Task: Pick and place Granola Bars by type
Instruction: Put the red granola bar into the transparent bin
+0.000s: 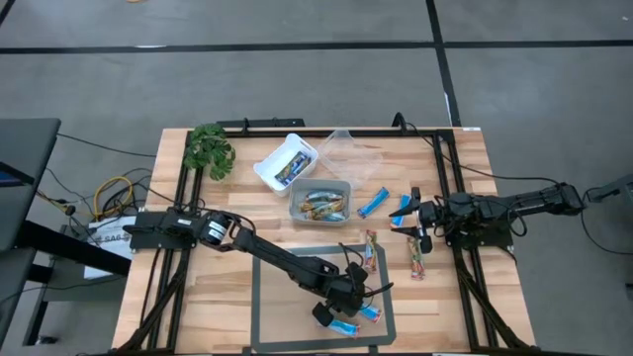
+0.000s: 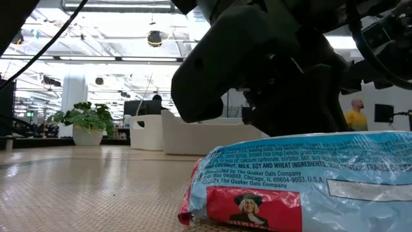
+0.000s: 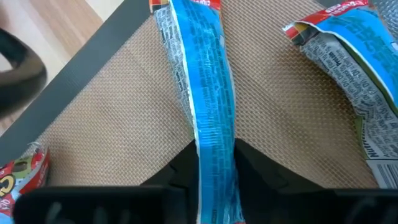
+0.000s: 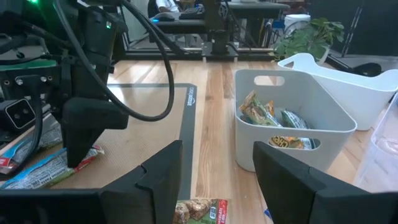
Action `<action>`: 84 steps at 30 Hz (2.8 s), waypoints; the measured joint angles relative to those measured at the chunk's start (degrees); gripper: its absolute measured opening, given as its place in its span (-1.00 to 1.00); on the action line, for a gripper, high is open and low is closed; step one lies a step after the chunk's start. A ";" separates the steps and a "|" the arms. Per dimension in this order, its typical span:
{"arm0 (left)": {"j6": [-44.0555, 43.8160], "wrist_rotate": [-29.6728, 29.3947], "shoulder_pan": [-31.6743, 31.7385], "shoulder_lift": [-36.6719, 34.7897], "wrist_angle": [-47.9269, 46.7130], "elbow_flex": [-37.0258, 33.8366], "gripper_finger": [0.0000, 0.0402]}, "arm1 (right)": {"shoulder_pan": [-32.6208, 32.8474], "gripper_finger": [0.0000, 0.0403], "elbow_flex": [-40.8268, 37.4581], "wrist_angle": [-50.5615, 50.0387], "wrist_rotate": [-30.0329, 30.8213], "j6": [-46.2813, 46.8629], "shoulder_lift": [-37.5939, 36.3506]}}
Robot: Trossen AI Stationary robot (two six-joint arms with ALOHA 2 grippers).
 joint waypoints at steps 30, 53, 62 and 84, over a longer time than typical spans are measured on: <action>-2.74 -0.41 13.63 -20.50 -24.74 -0.04 -0.68 | 0.00 -0.05 -0.01 0.00 0.00 0.01 0.01; -9.76 6.14 43.49 -22.64 6.72 0.00 -0.68 | 0.00 -0.05 -0.01 0.00 0.00 0.02 0.02; -11.07 12.20 48.57 -22.60 8.46 0.00 -0.68 | 0.00 -0.05 -0.01 0.01 0.00 0.00 0.02; -2.56 11.97 49.27 -0.49 -20.17 25.19 -0.68 | 0.00 -0.05 -0.01 0.00 0.04 0.01 0.00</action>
